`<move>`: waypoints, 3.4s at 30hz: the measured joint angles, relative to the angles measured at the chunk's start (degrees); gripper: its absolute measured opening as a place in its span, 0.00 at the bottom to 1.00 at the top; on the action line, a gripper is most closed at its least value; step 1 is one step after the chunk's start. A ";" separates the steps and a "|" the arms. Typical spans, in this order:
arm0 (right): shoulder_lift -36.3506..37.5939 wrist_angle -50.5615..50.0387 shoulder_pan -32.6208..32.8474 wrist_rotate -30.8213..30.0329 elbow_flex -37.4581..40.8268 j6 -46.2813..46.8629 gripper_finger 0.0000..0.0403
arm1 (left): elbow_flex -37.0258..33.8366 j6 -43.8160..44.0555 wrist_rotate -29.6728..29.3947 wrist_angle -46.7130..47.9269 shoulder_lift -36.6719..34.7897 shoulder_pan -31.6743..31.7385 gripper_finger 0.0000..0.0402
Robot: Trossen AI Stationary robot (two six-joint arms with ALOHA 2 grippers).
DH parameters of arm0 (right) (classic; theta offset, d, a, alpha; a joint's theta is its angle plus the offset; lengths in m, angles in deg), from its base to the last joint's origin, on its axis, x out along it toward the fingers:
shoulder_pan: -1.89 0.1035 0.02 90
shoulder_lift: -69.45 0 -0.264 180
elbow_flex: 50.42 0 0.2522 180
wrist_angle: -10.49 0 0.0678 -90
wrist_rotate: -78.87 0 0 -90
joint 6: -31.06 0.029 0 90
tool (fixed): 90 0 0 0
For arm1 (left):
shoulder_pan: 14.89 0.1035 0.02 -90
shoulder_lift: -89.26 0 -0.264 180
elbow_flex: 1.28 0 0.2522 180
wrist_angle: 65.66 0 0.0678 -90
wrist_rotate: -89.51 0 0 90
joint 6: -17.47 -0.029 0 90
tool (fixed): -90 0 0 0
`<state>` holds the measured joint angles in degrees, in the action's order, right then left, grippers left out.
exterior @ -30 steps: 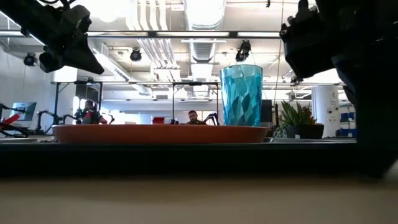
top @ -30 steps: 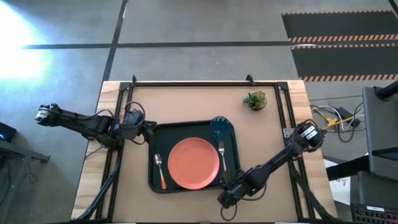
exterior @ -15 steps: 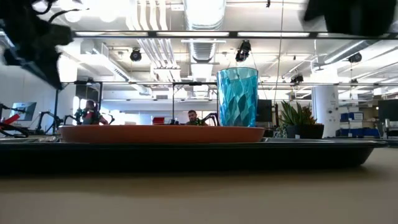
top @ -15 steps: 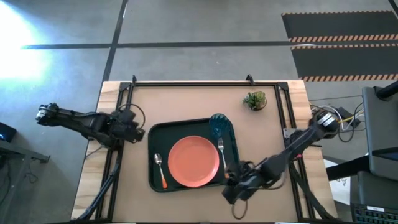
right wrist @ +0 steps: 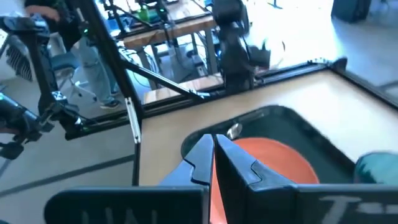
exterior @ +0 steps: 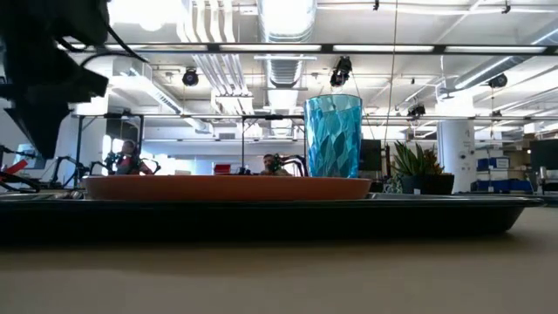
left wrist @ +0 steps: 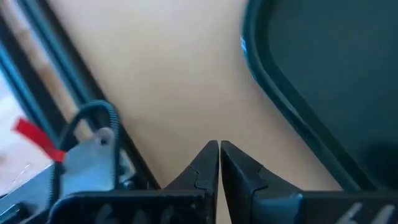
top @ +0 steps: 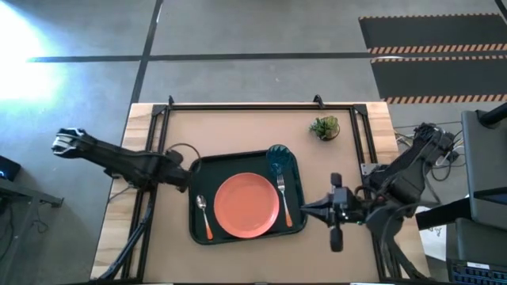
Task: Pick and place plate/cup/fork/spoon on tray
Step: Move the dark green tray to the center of the table
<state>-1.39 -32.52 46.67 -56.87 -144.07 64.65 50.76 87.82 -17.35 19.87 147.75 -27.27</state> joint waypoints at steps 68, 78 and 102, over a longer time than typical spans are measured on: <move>-5.85 -18.11 0.95 7.62 6.49 37.66 0.02 | -0.09 -13.97 3.03 -34.76 13.50 12.76 0.00; -17.38 -18.32 0.91 11.81 9.55 53.89 0.02 | 0.14 -16.97 1.79 -35.00 1.05 12.68 0.00; -11.90 -13.60 -0.03 -4.60 -7.78 14.56 0.02 | 0.04 -12.50 4.22 -43.26 15.75 1.65 0.00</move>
<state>-13.28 -46.11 46.64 -61.47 -151.85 79.21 50.81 75.32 -13.13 -23.39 163.51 -25.62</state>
